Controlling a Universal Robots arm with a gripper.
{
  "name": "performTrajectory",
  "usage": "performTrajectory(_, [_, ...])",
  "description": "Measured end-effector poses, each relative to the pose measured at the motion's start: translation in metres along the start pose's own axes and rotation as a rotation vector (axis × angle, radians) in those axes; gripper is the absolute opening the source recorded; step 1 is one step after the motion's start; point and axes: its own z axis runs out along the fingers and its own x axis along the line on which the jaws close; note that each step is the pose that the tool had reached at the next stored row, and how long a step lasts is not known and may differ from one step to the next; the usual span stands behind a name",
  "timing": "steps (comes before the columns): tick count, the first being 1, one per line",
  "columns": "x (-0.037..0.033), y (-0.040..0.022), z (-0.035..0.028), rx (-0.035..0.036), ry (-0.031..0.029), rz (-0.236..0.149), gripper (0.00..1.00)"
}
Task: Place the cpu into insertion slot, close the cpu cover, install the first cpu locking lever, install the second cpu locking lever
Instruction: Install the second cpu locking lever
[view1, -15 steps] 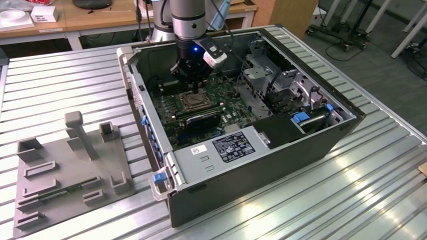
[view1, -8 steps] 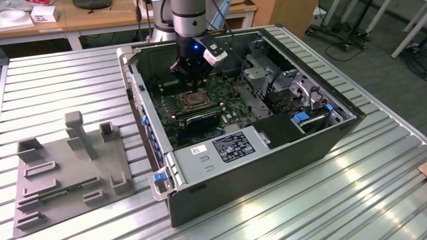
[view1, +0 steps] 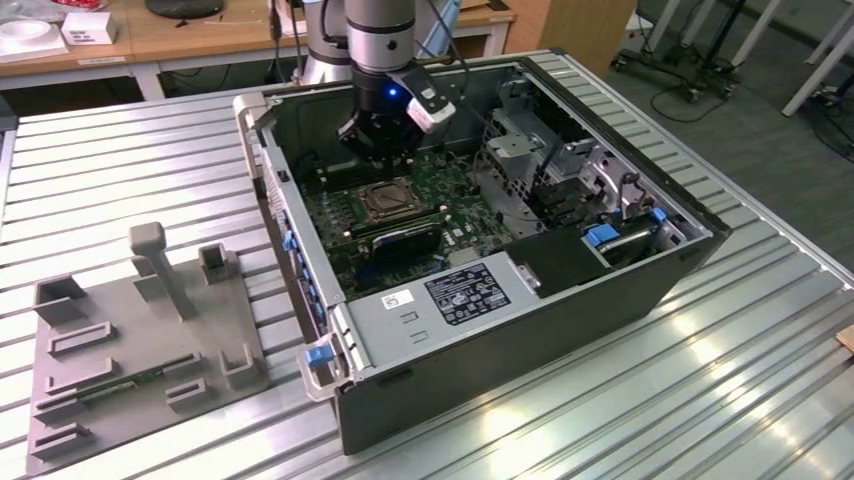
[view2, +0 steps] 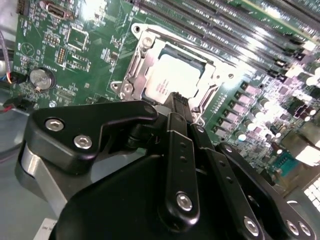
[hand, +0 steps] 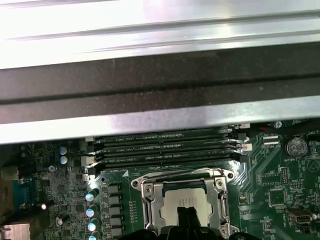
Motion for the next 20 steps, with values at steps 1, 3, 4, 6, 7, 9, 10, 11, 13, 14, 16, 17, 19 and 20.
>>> performTrajectory(1, [-0.0001, -0.0008, -0.0002, -0.0061, 0.0021, 0.000, 0.10])
performTrajectory(3, [-0.0004, -0.0021, -0.0018, -0.0089, 0.0090, 0.001, 0.10])
performTrajectory(4, [-0.0006, -0.0025, -0.0030, -0.0091, 0.0133, 0.001, 0.10])
performTrajectory(6, [-0.0009, -0.0031, -0.0039, -0.0097, 0.0205, 0.002, 0.10])
performTrajectory(7, [-0.0009, -0.0031, -0.0039, -0.0096, 0.0210, 0.002, 0.10])
performTrajectory(9, [-0.0009, -0.0031, -0.0040, -0.0094, 0.0213, 0.002, 0.10])
performTrajectory(10, [-0.0009, -0.0031, -0.0040, -0.0094, 0.0214, 0.002, 0.10])
performTrajectory(11, [-0.0009, -0.0031, -0.0040, -0.0094, 0.0214, 0.002, 0.10])
performTrajectory(13, [-0.0012, -0.0031, -0.0040, -0.0093, 0.0214, 0.001, 0.10])
performTrajectory(14, [-0.0016, -0.0031, -0.0040, -0.0092, 0.0215, 0.002, 0.10])
performTrajectory(16, [-0.0023, -0.0030, -0.0039, -0.0094, 0.0214, 0.002, 0.10])
performTrajectory(17, [-0.0023, -0.0030, -0.0039, -0.0093, 0.0214, 0.002, 0.10])
performTrajectory(19, [-0.0035, -0.0029, -0.0038, -0.0093, 0.0214, 0.002, 0.10])
performTrajectory(20, [-0.0035, -0.0029, -0.0038, -0.0095, 0.0213, 0.002, 0.10])
